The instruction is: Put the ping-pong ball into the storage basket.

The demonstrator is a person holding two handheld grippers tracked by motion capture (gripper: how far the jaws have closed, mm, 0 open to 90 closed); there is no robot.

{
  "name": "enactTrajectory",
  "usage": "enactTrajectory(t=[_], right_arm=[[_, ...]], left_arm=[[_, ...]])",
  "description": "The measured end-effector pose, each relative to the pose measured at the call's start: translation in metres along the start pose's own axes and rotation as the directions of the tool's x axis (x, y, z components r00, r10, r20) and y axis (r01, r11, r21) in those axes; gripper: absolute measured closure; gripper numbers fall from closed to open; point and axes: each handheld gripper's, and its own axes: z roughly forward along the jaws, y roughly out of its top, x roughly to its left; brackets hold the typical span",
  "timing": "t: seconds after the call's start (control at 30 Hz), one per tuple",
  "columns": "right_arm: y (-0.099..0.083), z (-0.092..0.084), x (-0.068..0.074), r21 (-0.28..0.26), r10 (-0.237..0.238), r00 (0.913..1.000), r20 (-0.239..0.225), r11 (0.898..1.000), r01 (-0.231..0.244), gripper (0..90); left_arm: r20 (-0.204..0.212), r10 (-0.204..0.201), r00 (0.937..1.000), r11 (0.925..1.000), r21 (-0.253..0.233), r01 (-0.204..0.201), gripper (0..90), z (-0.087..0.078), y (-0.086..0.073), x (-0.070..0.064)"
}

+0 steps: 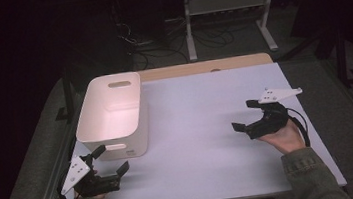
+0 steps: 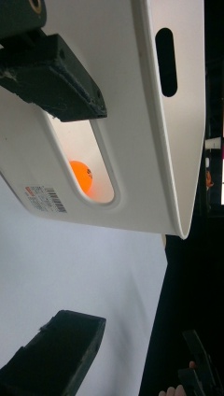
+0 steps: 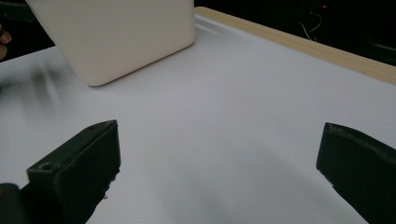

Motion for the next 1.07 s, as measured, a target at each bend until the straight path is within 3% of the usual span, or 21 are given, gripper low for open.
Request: enactTrajectory(t=[0.43, 0.73, 1.07], right_arm=[[-0.027, -0.015, -0.001, -0.017, 0.027, 0.9987, 0.044, 1.0, -0.026, 0.0], [-0.043, -0.026, -0.001, -0.024, 0.048, 0.9978, 0.045, 0.999, -0.047, 0.0], [-0.048, -0.032, 0.003, -0.029, 0.028, 0.9964, 0.08, 0.999, -0.026, 0.0]], left_arm=[[0.003, -0.001, 1.0, 1.0, -0.004, 0.001, 1.6, 0.0, 0.0, 0.0], [0.005, -0.001, 1.0, 1.0, -0.006, 0.001, 1.6, 0.0, 0.0, 0.0], [0.014, -0.005, 0.9999, 0.9999, -0.016, 0.005, 1.6, -0.001, 0.001, 0.0]])
